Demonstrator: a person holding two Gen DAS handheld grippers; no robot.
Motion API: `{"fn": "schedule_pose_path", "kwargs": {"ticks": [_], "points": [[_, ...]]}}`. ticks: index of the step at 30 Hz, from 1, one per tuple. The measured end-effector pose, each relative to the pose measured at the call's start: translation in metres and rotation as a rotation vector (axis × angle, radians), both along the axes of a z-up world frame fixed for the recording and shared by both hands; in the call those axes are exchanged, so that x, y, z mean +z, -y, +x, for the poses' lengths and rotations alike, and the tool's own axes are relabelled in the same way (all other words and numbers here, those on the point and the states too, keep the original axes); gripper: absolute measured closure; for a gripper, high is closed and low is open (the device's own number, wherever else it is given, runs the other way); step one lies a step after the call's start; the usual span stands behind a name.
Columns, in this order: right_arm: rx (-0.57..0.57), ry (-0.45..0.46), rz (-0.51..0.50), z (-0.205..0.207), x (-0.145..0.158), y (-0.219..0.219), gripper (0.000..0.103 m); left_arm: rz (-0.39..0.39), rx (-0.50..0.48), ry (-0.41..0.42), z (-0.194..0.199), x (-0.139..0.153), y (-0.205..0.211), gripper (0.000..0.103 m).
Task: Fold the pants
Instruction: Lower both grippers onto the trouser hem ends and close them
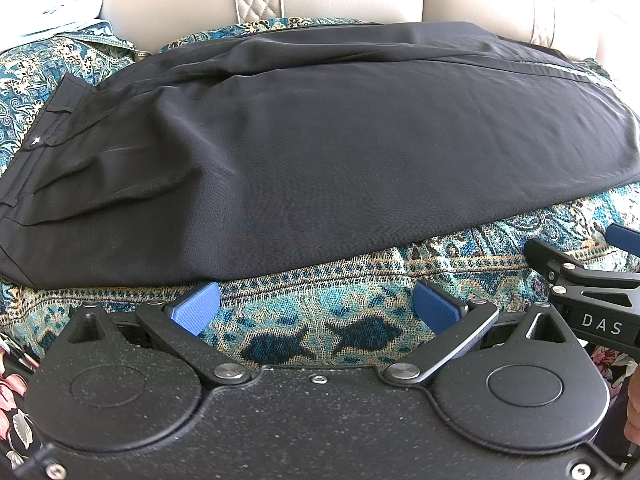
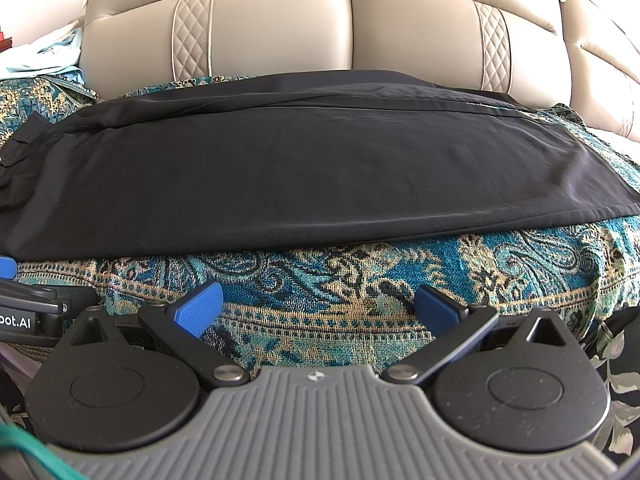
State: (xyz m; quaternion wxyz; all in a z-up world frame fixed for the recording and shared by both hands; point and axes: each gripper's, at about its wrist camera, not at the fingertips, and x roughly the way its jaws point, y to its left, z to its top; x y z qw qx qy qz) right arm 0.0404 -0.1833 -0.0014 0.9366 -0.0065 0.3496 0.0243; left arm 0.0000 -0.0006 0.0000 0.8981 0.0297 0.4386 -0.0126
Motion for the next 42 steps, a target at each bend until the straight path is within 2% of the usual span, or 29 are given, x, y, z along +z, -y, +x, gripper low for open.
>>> {"fn": "schedule_pose_path", "kwargs": {"ticks": [3, 8, 14, 16, 20, 24, 26, 30, 33, 35, 39, 42], "points": [[-0.005, -0.004, 0.007, 0.0, 0.001, 0.001, 0.0, 0.004, -0.007, -0.005, 0.001, 0.001, -0.004, 0.0], [-0.016, -0.023, 0.019, 0.004, 0.011, 0.006, 0.0, 0.005, -0.021, -0.08, 0.014, 0.011, -0.007, 0.0], [-0.041, 0.045, 0.064, 0.033, 0.044, 0.024, 0.0, 0.007, 0.008, -0.003, 0.042, 0.048, -0.041, 0.001], [-0.046, 0.06, 0.064, 0.053, 0.056, 0.03, 0.0, 0.007, 0.041, 0.028, 0.063, 0.064, -0.059, 0.0], [-0.09, 0.069, 0.087, 0.099, 0.076, 0.043, 0.0, 0.0, 0.188, 0.071, 0.121, 0.092, -0.11, 0.0], [-0.134, 0.069, 0.127, 0.151, 0.092, 0.05, 0.0, -0.047, 0.355, 0.066, 0.184, 0.102, -0.164, 0.001], [-0.153, 0.077, 0.13, 0.174, 0.099, 0.049, 0.0, -0.103, 0.438, 0.052, 0.217, 0.101, -0.193, 0.001], [-0.151, 0.097, 0.118, 0.203, 0.106, 0.034, 0.0, -0.266, 0.606, -0.002, 0.274, 0.085, -0.239, 0.001], [-0.145, 0.096, 0.123, 0.221, 0.109, 0.023, 0.0, -0.33, 0.718, 0.021, 0.301, 0.068, -0.256, 0.002], [-0.139, 0.09, 0.122, 0.23, 0.106, 0.016, 0.0, -0.325, 0.763, 0.024, 0.321, 0.056, -0.26, 0.002], [-0.125, 0.075, 0.109, 0.242, 0.101, 0.004, 0.0, -0.262, 0.839, -0.01, 0.357, 0.034, -0.257, 0.002], [-0.113, 0.07, 0.096, 0.252, 0.101, -0.003, 0.0, -0.263, 0.899, -0.037, 0.372, 0.018, -0.258, 0.002]]}}
